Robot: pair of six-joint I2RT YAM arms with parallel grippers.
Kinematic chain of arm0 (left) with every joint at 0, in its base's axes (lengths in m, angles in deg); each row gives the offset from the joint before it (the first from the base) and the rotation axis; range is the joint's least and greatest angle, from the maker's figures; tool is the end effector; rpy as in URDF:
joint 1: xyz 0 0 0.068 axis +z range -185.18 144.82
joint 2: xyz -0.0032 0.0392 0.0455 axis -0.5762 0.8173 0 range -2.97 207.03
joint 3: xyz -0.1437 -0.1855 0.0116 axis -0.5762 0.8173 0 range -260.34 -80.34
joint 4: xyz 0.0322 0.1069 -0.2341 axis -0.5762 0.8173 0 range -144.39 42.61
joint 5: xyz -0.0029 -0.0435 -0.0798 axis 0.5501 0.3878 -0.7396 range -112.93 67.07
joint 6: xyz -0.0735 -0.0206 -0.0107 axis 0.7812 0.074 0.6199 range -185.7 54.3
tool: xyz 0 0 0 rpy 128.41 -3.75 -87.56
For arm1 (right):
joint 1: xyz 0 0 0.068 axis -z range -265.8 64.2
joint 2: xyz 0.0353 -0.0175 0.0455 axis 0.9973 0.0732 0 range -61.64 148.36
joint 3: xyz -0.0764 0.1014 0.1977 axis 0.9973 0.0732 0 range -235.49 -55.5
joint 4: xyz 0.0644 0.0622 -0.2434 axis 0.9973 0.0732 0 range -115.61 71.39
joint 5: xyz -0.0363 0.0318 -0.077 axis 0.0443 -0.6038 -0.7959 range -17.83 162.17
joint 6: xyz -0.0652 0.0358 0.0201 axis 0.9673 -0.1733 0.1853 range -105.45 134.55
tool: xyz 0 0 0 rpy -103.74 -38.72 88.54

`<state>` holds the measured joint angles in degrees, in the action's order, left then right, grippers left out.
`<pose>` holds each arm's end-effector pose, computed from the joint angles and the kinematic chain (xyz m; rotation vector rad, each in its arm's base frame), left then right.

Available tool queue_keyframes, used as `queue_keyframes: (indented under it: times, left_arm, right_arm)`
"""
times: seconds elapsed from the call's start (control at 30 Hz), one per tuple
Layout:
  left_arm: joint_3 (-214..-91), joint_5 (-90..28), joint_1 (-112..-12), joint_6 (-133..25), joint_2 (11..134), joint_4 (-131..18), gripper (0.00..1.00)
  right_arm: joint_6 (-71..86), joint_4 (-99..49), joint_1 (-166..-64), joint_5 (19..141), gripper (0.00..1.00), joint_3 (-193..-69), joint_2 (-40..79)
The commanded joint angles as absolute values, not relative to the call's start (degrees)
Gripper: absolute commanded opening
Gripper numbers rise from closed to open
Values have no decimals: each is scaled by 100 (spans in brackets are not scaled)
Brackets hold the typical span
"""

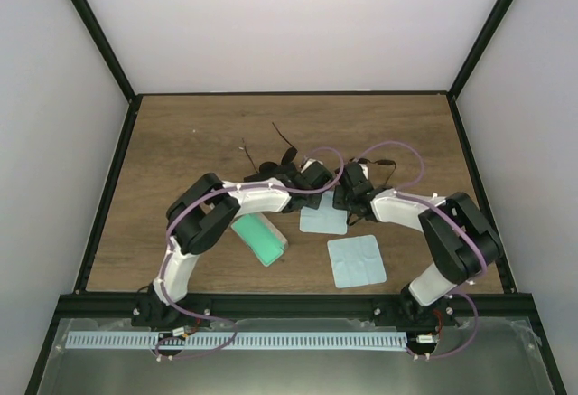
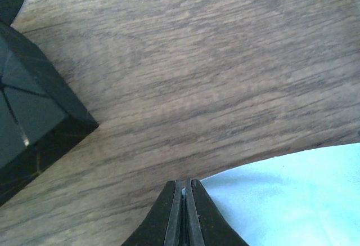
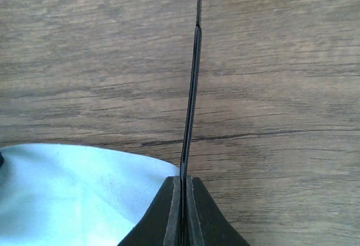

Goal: Organize the sunglasses
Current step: Fold the glasses cleaning cloth at the center of the board.

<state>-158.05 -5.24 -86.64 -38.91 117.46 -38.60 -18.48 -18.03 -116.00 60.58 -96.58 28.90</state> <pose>0.2798 -0.3193 0.0703 0.4309 2.4880 -0.1443 0.2665 0.1399 0.0768 0.1394 2.5408 0.1746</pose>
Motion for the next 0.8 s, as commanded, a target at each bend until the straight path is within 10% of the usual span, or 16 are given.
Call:
queue_keyframes:
  times: [0.0, 0.47, 0.77]
  left_arm:
    - [-15547, -666, -8721, -3871, 11633, -3248, 4]
    - [-15350, -614, -8721, -3910, 11079, -3294, 4]
    - [-15474, -517, -8707, -3982, 11281, -3233, 4]
  right_arm:
    - [-1901, -1699, -11632, 5961, 1, -9652, 2614]
    - [-1811, -1616, -11639, 6206, 1, -9542, 2154]
    - [-1701, -1623, -11641, 6256, 25, -10233, 3071]
